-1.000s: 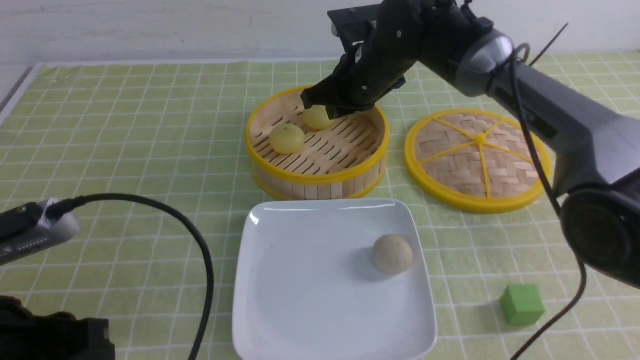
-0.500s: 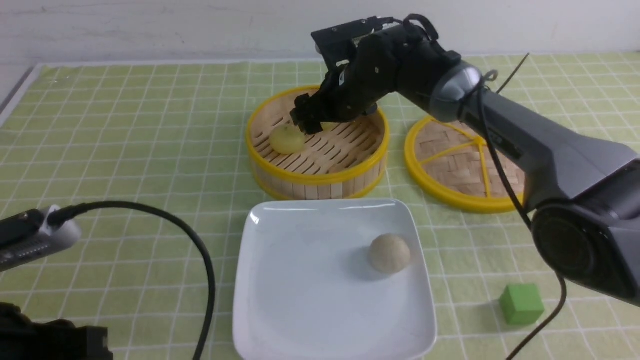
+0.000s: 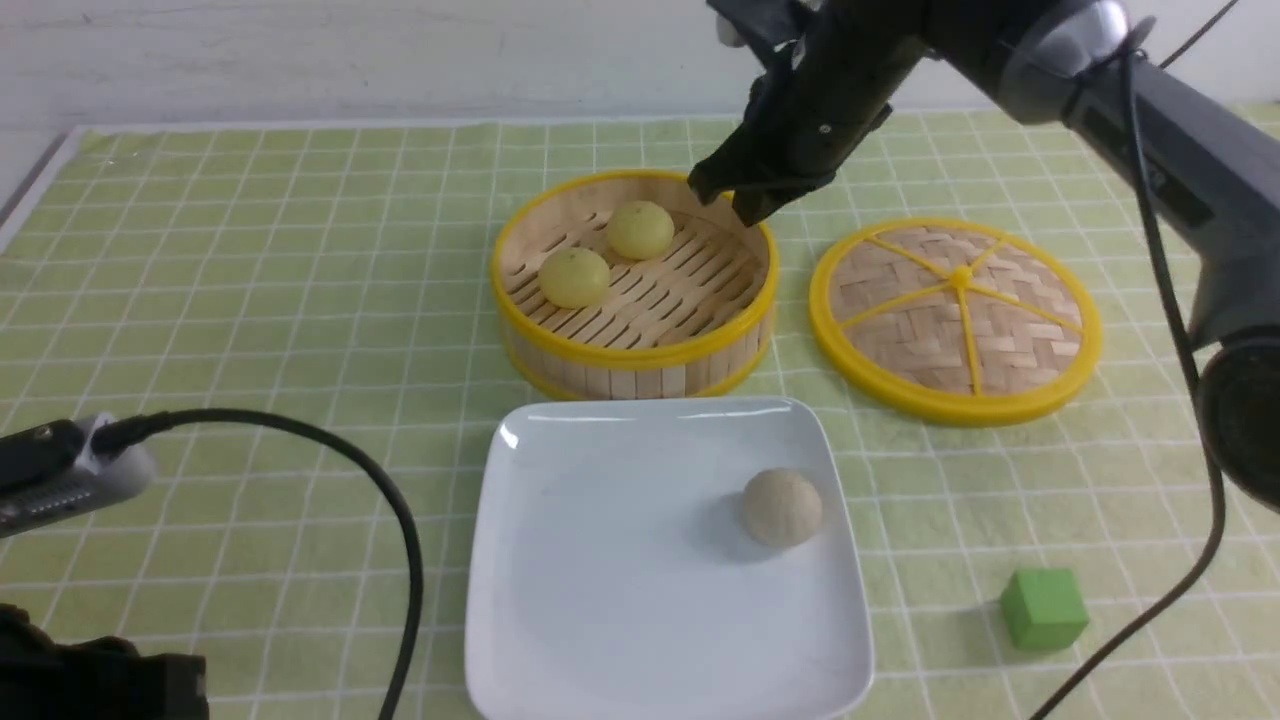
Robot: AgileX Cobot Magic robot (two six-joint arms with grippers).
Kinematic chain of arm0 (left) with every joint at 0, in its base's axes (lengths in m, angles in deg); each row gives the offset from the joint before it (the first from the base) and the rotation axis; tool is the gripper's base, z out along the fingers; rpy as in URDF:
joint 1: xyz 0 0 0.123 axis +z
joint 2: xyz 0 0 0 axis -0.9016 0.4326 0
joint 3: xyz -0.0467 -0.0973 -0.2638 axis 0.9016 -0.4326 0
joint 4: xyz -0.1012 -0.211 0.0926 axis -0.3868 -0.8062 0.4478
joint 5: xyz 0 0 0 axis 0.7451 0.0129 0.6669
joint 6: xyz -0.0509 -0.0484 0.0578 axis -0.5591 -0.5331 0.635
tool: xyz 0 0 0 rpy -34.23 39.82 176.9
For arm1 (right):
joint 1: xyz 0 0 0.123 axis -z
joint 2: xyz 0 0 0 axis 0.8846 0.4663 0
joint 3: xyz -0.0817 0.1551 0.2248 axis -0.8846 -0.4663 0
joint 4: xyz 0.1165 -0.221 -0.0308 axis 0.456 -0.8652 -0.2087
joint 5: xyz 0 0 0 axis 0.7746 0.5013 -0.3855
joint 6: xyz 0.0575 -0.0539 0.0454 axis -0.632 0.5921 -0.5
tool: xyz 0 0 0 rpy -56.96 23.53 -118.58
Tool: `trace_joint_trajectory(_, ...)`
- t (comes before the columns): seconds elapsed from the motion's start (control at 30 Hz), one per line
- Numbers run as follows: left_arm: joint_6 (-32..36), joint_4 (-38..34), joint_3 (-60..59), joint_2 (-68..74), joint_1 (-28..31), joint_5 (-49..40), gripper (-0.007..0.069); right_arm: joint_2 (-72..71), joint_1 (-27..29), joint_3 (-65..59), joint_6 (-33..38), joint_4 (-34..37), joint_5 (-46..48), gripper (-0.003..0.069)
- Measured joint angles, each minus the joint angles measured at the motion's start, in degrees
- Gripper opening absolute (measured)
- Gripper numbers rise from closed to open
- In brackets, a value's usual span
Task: Put the steamed buns into the plate on the green tablecloth.
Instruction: 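Reach toward a bun in the bamboo steamer with the right gripper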
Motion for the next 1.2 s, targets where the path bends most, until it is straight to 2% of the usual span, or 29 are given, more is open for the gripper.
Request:
trace_joint_trajectory(0.13,0.0,0.0,0.0,0.0,0.0,0.1,0.0235,3.4,3.4,0.0,2.7,9.5,-7.8,-0.0014)
trace_joint_trajectory(0.27,0.0,0.0,0.0,0.0,0.0,0.6,0.0236,7.4,3.9,0.0,12.1,16.9,-14.0,0.0012)
trace_joint_trajectory(0.3,0.0,0.0,0.0,0.0,0.0,0.6,0.0236,7.8,3.9,-0.1,12.7,17.5,-14.2,0.0018)
trace_joint_trajectory(0.33,0.0,0.0,0.0,0.0,0.0,0.7,0.0236,9.0,3.6,-0.1,17.4,19.6,-15.8,0.0059)
trace_joint_trajectory(0.4,0.0,0.0,0.0,0.0,0.0,0.8,0.0236,9.9,3.4,-0.1,22.6,20.8,-16.8,0.0124)
trace_joint_trajectory(0.6,0.0,0.0,0.0,0.0,0.0,1.4,0.0236,10.6,3.3,-0.1,33.7,23.7,-19.8,0.0318)
trace_joint_trajectory(0.73,0.0,0.0,0.0,0.0,0.0,1.4,0.0236,12.3,3.4,-0.1,40.4,26.3,-20.7,0.0367)
trace_joint_trajectory(0.9,0.0,0.0,0.0,0.0,0.0,1.4,0.0236,13.8,3.7,-0.1,46.0,29.5,-20.4,0.0364)
trace_joint_trajectory(1.0,0.0,0.0,0.0,0.0,0.0,1.4,0.0236,14.4,4.2,-0.1,50.0,32.0,-20.2,0.0337)
trace_joint_trajectory(1.1,0.0,0.0,0.0,0.0,0.0,1.4,0.0236,14.6,4.4,-0.1,54.1,34.1,-19.6,0.0289)
trace_joint_trajectory(1.2,0.0,0.0,0.0,0.0,0.0,1.4,0.0236,14.6,4.4,-0.1,57.4,34.6,-18.9,0.0207)
